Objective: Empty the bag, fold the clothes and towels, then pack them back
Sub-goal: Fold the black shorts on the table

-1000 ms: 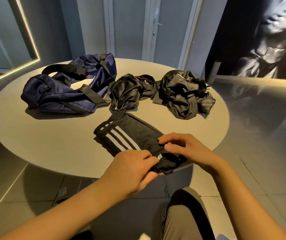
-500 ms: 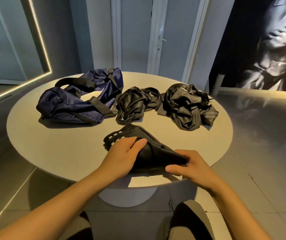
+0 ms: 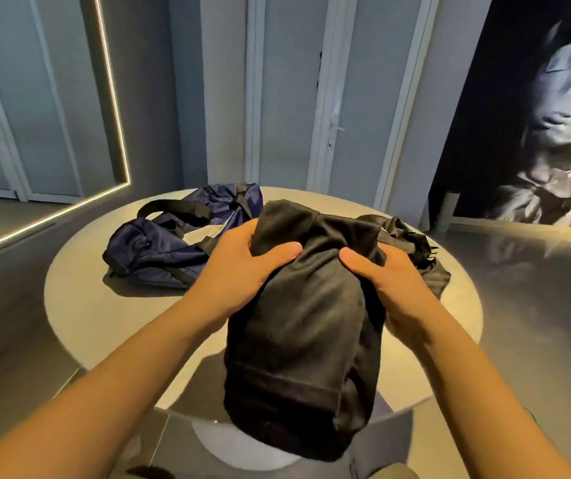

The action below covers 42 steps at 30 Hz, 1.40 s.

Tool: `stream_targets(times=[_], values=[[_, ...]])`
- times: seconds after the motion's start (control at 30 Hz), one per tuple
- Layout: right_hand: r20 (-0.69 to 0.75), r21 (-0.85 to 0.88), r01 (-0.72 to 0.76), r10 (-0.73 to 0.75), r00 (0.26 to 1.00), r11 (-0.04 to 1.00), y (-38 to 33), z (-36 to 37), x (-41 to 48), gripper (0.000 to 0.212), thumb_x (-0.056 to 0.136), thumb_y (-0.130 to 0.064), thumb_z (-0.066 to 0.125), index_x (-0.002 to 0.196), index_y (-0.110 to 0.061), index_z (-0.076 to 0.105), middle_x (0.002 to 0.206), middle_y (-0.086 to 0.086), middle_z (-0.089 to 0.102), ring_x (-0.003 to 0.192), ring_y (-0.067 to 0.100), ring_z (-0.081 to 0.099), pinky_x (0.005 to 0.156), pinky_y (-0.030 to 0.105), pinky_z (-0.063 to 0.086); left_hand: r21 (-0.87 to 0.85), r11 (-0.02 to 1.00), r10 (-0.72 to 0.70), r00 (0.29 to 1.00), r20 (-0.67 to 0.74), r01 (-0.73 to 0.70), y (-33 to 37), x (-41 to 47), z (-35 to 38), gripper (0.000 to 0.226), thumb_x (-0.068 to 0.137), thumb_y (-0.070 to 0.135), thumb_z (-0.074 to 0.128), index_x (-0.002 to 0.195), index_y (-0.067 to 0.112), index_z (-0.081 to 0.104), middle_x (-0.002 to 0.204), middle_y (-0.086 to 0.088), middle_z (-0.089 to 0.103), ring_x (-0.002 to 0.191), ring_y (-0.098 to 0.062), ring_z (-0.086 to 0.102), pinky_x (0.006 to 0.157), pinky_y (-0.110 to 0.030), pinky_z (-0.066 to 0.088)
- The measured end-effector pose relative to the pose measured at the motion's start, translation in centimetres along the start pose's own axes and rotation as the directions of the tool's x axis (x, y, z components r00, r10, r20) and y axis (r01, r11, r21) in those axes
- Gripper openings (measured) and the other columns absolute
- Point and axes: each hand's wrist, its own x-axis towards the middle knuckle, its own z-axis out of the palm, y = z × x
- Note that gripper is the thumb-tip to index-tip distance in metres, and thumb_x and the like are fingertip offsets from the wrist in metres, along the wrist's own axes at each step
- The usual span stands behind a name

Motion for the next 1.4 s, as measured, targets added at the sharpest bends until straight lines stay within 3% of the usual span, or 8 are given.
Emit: stream_targets(times=[0.2,0.33,0.43,0.53,0.77,1.1,1.27,1.4], values=[[-0.03,0.138,-0.25,0.256,0.966,0.958,4.7,0.0,2.7,0.039,0.088,-0.031,0.077,0.123,-0.015,0.07,0.115,0.006,0.075,0.105,0.027,0.073,0.096,0.044,0.056,0.009,0.98,-0.197,0.968,0.158,0.198,-5.4,4.2,2.0,0.027,0.088,0.037,0.078,0.113,0.029,0.071,0.109,0.012,0.074,0.099,-0.008,0.071,0.084,-0.026,0.055],[-0.103,0.104,-0.343,0.353,0.93,0.934,9.5,-1.1,3.6,0.028,0.094,-0.014,0.071,0.121,-0.005,0.069,0.117,0.014,0.074,0.103,0.031,0.072,0.096,0.048,0.057,0.272,0.924,-0.305,0.947,0.1,0.269,-9.9,4.4,3.5,0.054,0.086,0.047,0.078,0.126,0.018,0.058,0.113,0.003,0.064,0.109,-0.021,0.065,0.083,-0.031,0.053],[-0.122,0.042,-0.374,0.377,0.918,0.926,11.4,-2.5,3.5,0.017,0.1,-0.004,0.06,0.114,-0.005,0.069,0.108,0.011,0.075,0.094,0.026,0.073,0.079,0.036,0.061,0.487,0.87,-0.143,0.984,0.102,0.076,-11.3,2.0,3.8,0.068,0.088,0.054,0.073,0.143,0.024,0.045,0.136,0.002,0.053,0.124,-0.018,0.054,0.1,-0.036,0.047],[-0.115,0.064,-0.421,0.426,0.897,0.905,12.6,-3.9,3.7,0.02,0.1,0.001,0.056,0.116,-0.003,0.067,0.116,0.017,0.073,0.105,0.035,0.07,0.095,0.05,0.057,0.571,0.779,0.074,0.942,0.326,-0.259,-11.5,-1.4,3.6,0.058,0.091,0.064,0.057,0.139,0.031,0.054,0.148,0.01,0.045,0.135,-0.01,0.043,0.114,-0.035,0.038],[-0.146,0.209,-0.547,0.579,0.802,0.811,12.8,-5.3,4.8,0.028,0.096,-0.021,0.066,0.118,-0.005,0.071,0.114,0.016,0.075,0.108,0.036,0.069,0.103,0.049,0.051,0.622,0.637,-0.045,0.784,0.619,-0.455,-12.0,-4.6,5.0,0.062,0.103,0.063,0.02,0.159,0.038,0.03,0.168,0.016,0.014,0.155,-0.004,0.004,0.125,-0.024,0.001],[-0.322,0.015,-0.379,0.363,0.874,0.925,13.8,-7.3,8.6,0.051,0.084,-0.03,0.077,0.123,0.001,0.063,0.115,0.02,0.071,0.103,0.038,0.07,0.096,0.059,0.055,0.713,0.366,0.075,0.783,0.617,-0.598,-13.0,-1.7,6.6,0.059,0.108,0.055,0.02,0.149,0.026,0.05,0.16,-0.002,0.041,0.15,-0.023,0.031,0.124,-0.039,0.023],[-0.293,-0.104,-0.242,0.202,0.934,0.965,12.3,-6.2,6.9,0.027,0.101,-0.02,0.061,0.125,-0.012,0.066,0.119,0.006,0.072,0.108,0.025,0.068,0.1,0.046,0.053,0.617,0.667,-0.03,0.813,0.581,-0.417,-12.6,-3.5,7.5,0.055,0.106,0.059,0.022,0.159,0.045,0.021,0.168,0.011,0.021,0.156,-0.01,0.009,0.127,-0.03,0.005],[-0.228,-0.227,-0.078,0.025,0.973,0.971,10.7,-5.0,5.1,0.03,0.105,-0.014,0.053,0.133,-0.014,0.064,0.123,-0.003,0.069,0.111,0.011,0.065,0.093,0.024,0.052,0.646,0.614,-0.098,0.768,0.633,-0.454,-12.0,-3.6,7.9,0.064,0.095,0.079,0.02,0.155,0.059,0.009,0.171,0.003,0.005,0.157,-0.015,-0.004,0.127,-0.039,-0.005]])
